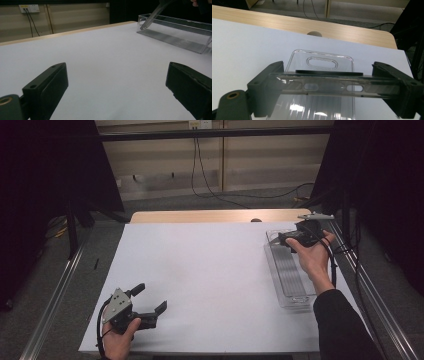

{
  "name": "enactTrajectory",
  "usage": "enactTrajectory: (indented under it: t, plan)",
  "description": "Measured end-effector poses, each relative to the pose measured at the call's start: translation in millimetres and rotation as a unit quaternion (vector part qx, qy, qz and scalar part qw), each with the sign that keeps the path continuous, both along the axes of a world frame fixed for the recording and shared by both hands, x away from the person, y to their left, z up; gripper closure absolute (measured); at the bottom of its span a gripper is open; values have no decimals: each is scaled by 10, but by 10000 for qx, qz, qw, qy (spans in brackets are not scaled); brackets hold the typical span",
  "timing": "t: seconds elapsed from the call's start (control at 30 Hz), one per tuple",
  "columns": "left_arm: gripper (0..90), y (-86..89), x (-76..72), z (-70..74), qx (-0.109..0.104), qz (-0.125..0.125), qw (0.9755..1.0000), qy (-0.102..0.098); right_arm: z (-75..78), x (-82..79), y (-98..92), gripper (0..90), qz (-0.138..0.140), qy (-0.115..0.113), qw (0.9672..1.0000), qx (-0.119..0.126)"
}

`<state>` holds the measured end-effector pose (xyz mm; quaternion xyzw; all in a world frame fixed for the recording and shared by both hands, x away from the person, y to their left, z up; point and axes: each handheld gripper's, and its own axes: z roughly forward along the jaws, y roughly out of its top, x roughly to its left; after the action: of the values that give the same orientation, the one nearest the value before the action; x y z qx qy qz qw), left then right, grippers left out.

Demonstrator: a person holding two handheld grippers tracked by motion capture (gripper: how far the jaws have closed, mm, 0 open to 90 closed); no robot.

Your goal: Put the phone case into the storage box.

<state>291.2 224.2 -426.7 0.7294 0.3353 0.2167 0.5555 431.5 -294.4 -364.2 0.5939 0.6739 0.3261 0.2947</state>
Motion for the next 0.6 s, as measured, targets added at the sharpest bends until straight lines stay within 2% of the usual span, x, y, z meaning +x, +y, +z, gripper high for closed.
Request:
enactTrajectory:
  t: [0.4,0.6]
  plan:
    - [43,-2,2,-2,9,-15,10000,4,-40,65,29,117,-104,33,9999,-7]
    - [43,-6,3,-3,6,-28,10000,9,-26,120,72,117,-168,30,9998,-100]
